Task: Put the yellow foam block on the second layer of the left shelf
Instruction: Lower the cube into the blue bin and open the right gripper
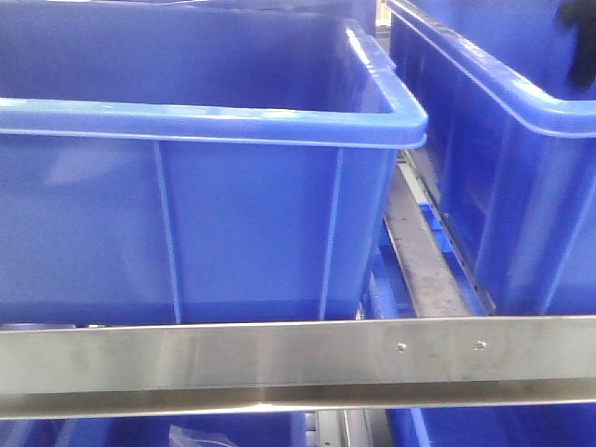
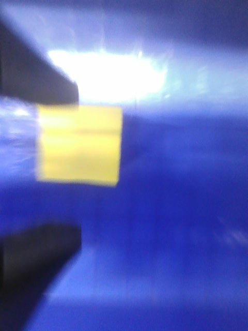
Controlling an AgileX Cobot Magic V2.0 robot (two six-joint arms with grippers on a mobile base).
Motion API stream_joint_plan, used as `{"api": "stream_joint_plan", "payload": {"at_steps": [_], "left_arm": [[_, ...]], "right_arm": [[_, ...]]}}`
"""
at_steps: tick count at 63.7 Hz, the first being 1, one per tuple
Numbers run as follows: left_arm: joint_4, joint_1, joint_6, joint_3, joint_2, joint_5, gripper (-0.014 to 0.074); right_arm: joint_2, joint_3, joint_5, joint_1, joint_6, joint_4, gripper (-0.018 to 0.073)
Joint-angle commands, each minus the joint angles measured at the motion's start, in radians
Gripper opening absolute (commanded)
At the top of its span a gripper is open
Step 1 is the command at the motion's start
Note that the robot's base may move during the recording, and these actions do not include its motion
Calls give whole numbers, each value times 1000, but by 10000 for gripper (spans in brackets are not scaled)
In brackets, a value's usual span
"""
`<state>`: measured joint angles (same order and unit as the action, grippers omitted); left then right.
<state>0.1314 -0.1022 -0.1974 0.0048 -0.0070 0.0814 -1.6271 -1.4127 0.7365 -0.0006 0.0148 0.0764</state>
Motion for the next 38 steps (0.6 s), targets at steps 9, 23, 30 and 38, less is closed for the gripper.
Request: {"api": "stream_joint_plan", "payload": {"at_steps": [9,23,30,38], "left_arm": [[-7,-1,-4,26,4,-87,136],[-7,-1,-4,26,4,-87,136],[-7,-1,-4,26,4,-87,136],[-7,-1,-4,26,4,-87,136]], "right_arm": [[208,105,-68,-2,9,-28,118],[406,323,-150,4,9,-28,36],[513,437,-194,4,9,-30,36],[647,560,-228,4,9,-46,36]]}}
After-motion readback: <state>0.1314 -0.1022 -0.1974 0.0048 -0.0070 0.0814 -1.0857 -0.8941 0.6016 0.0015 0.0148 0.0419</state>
